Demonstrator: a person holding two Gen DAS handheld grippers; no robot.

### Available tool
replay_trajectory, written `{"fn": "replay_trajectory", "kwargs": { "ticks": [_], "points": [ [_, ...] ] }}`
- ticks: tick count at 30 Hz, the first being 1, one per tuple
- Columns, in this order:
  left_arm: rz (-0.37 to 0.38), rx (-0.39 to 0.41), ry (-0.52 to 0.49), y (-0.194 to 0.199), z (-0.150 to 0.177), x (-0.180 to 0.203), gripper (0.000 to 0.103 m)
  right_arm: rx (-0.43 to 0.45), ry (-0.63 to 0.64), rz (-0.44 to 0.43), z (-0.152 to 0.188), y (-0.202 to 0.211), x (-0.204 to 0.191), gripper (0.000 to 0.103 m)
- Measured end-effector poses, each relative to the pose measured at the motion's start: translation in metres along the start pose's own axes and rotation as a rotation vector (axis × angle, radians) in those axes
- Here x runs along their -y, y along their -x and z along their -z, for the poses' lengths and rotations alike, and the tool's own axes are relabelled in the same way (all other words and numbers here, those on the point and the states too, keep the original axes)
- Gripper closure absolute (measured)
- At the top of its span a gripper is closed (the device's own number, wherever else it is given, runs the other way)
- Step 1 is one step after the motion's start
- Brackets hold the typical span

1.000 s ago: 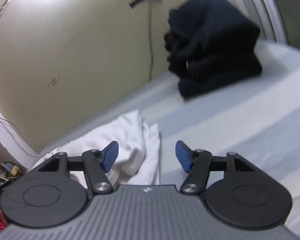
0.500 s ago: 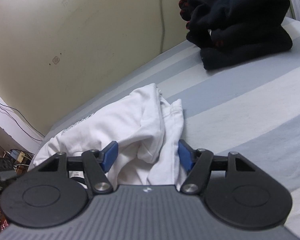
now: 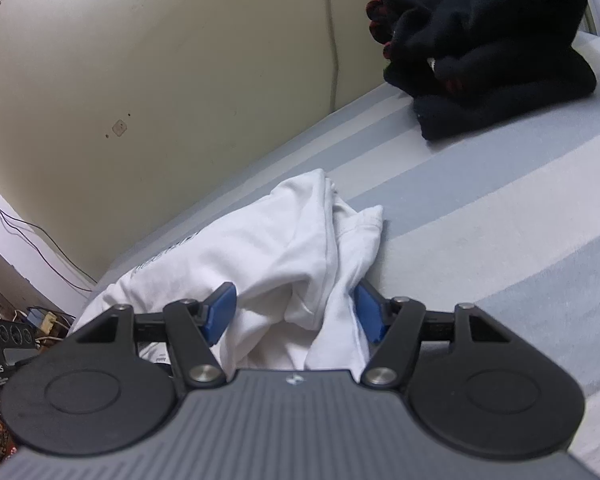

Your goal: Fold small clothes

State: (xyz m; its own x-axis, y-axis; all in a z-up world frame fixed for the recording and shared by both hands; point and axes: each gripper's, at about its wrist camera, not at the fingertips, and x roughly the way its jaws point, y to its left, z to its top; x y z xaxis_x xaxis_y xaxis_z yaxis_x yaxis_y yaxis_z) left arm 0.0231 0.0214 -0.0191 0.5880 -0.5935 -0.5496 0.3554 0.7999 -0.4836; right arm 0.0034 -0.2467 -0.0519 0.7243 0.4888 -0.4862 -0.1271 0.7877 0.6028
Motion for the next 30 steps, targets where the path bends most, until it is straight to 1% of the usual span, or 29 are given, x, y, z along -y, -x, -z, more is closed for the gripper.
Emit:
{"fn": "replay_trajectory", "kwargs": {
  "ticks": [5,30],
  "points": [
    [0.000,0.001,-0.006,0.0001,0.0003,0.0006,0.070,0.000,0.016,0.009,0.0006,0.0005,-0.0020,0.036],
    [-0.004,0.002,-0.005,0.0005,0.0002,0.0019,0.067,0.003,0.009,0.005,0.0014,0.0004,-0.0024,0.036]
  ]
}}
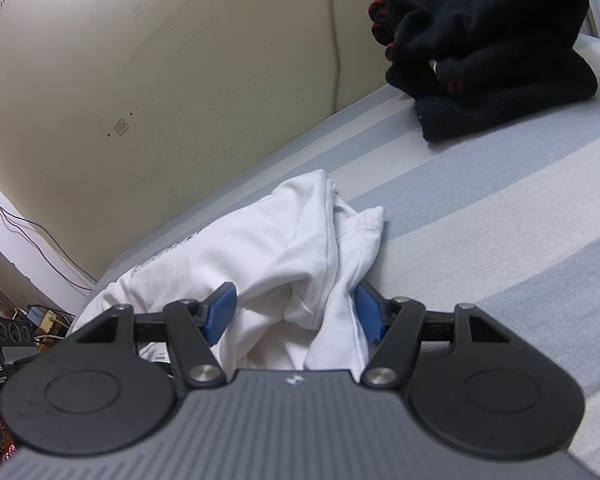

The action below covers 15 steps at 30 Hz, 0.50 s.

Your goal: Fold small clothes

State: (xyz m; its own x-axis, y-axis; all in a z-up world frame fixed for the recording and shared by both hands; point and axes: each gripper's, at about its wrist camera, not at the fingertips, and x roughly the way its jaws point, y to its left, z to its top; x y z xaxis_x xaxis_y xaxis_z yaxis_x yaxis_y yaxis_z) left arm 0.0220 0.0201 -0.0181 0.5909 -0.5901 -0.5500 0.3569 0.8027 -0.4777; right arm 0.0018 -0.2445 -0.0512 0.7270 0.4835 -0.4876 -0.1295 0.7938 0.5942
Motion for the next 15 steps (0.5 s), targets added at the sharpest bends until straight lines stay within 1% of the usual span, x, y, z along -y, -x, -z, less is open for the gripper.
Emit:
{"fn": "replay_trajectory", "kwargs": {
  "ticks": [15],
  "points": [
    [0.002,0.001,-0.018,0.0018,0.0008,0.0035,0.064,-0.001,-0.010,-0.003,-0.0010,-0.0008,-0.0005,0.036]
  ]
}}
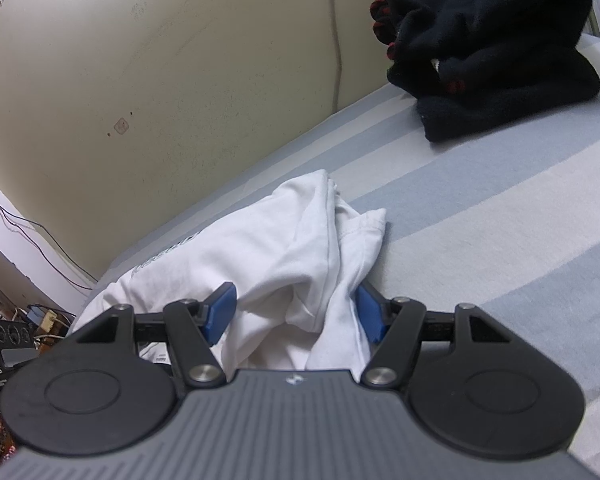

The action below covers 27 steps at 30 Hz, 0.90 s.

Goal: Fold small clothes
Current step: 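Pinch the folded white T-shirt edge with both grippers and lift it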

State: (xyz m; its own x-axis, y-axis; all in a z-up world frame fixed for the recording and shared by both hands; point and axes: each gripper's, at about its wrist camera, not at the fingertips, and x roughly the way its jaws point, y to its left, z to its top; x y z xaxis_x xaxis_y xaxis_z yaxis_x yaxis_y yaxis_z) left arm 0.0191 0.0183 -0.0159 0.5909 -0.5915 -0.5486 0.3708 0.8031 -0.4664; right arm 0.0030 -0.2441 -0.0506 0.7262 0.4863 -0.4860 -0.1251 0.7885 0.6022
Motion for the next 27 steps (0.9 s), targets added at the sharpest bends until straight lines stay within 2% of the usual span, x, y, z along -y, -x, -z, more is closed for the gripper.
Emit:
{"fn": "replay_trajectory", "kwargs": {
  "ticks": [5,8,10,11,12,14,16,19,21,24,27],
  "points": [
    [0.009,0.003,0.008,0.000,-0.001,-0.003,0.063,0.002,-0.011,-0.011,0.003,0.005,0.003,0.036],
    [-0.002,0.003,-0.004,0.000,-0.001,-0.003,0.067,0.000,0.001,-0.014,0.002,-0.001,-0.001,0.036],
    [-0.009,0.002,-0.017,0.000,0.000,-0.001,0.067,-0.014,0.026,-0.025,0.002,-0.010,-0.006,0.044],
    [-0.014,0.002,-0.024,0.000,0.000,0.000,0.067,-0.035,0.034,-0.028,0.003,-0.016,-0.009,0.064],
    [-0.020,0.002,-0.030,0.000,0.000,0.001,0.070,-0.038,0.030,-0.018,0.004,-0.020,-0.011,0.070],
    [-0.031,0.000,-0.035,-0.001,0.000,0.001,0.075,-0.040,-0.009,-0.034,0.000,-0.021,-0.011,0.078],
    [-0.024,0.000,-0.023,0.000,-0.001,0.000,0.079,-0.014,-0.037,-0.072,-0.005,-0.014,-0.016,0.080],
    [0.005,0.009,-0.002,0.004,-0.002,-0.003,0.083,0.025,-0.005,-0.121,-0.014,-0.003,-0.039,0.081],
    [0.030,0.037,0.012,0.016,-0.004,-0.004,0.083,0.034,0.051,-0.155,-0.020,0.000,-0.065,0.081],
    [0.083,0.155,0.024,0.059,-0.010,-0.005,0.082,0.018,0.156,-0.211,-0.025,-0.005,-0.111,0.081],
    [0.050,0.276,0.028,0.114,-0.016,-0.017,0.077,-0.025,0.261,-0.271,-0.023,-0.023,-0.163,0.081]
  ]
}}
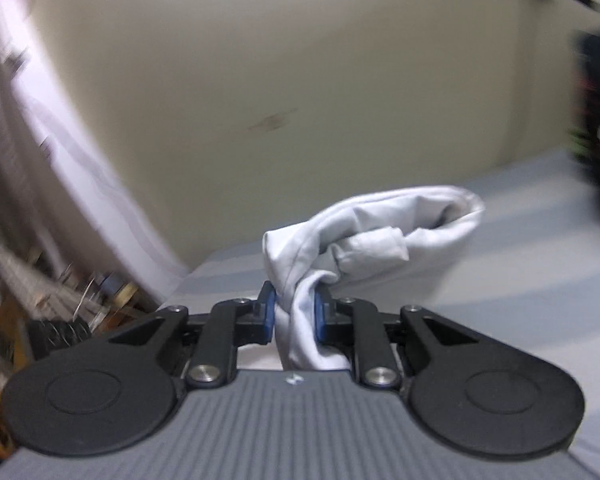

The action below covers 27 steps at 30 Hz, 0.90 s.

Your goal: Fold small clothes

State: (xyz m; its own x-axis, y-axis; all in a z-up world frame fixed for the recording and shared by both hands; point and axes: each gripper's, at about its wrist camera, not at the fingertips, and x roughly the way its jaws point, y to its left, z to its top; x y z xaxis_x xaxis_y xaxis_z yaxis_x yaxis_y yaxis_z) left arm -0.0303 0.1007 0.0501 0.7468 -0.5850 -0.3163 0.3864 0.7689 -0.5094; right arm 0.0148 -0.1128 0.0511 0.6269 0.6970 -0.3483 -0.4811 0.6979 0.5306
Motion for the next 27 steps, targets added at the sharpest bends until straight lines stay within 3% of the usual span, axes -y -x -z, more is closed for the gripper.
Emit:
{"fn": "replay_trajectory", "kwargs": {
  "ticks": [4,7,12,13,15,17,19,22,23,24,25,26,27],
  "points": [
    [-0.070,0.142,0.034,0.069,-0.020,-0.030,0.069,-0.097,0.125,-0.096,0.000,-0.062,-0.060,0.082],
    [-0.122,0.206,0.064,0.104,-0.021,-0.049,0.067,-0.199,0.211,-0.114,0.018,-0.119,-0.096,0.082],
    [-0.150,0.167,0.129,0.102,-0.008,-0.070,0.063,-0.440,0.245,-0.091,0.074,-0.216,-0.101,0.076],
    [-0.152,0.154,0.128,0.097,-0.007,-0.070,0.062,-0.419,0.253,-0.116,0.075,-0.215,-0.100,0.074],
    [-0.148,0.134,0.117,0.089,-0.001,-0.068,0.056,-0.439,0.194,-0.182,0.061,-0.202,-0.093,0.058],
    [-0.136,0.127,0.115,0.082,0.004,-0.067,0.052,-0.381,0.174,-0.257,0.043,-0.171,-0.087,0.054],
    [-0.121,0.112,0.115,0.074,0.010,-0.063,0.048,-0.300,0.223,-0.259,0.022,-0.135,-0.082,0.054],
    [-0.139,0.062,0.082,0.055,0.022,-0.050,0.046,-0.224,0.259,-0.192,0.000,-0.109,-0.069,0.055],
    [-0.154,0.047,0.061,0.050,0.025,-0.044,0.046,-0.226,0.264,-0.169,-0.005,-0.112,-0.067,0.057],
    [-0.182,0.029,0.032,0.044,0.029,-0.038,0.046,-0.238,0.268,-0.152,-0.006,-0.121,-0.067,0.067],
    [-0.226,0.011,0.001,0.039,0.032,-0.032,0.048,-0.258,0.270,-0.148,-0.007,-0.133,-0.068,0.072],
    [-0.275,-0.008,-0.023,0.034,0.035,-0.028,0.057,-0.279,0.270,-0.159,-0.006,-0.144,-0.065,0.076],
    [-0.316,-0.030,-0.035,0.029,0.037,-0.027,0.078,-0.302,0.268,-0.172,-0.004,-0.160,-0.065,0.076]
  ]
}}
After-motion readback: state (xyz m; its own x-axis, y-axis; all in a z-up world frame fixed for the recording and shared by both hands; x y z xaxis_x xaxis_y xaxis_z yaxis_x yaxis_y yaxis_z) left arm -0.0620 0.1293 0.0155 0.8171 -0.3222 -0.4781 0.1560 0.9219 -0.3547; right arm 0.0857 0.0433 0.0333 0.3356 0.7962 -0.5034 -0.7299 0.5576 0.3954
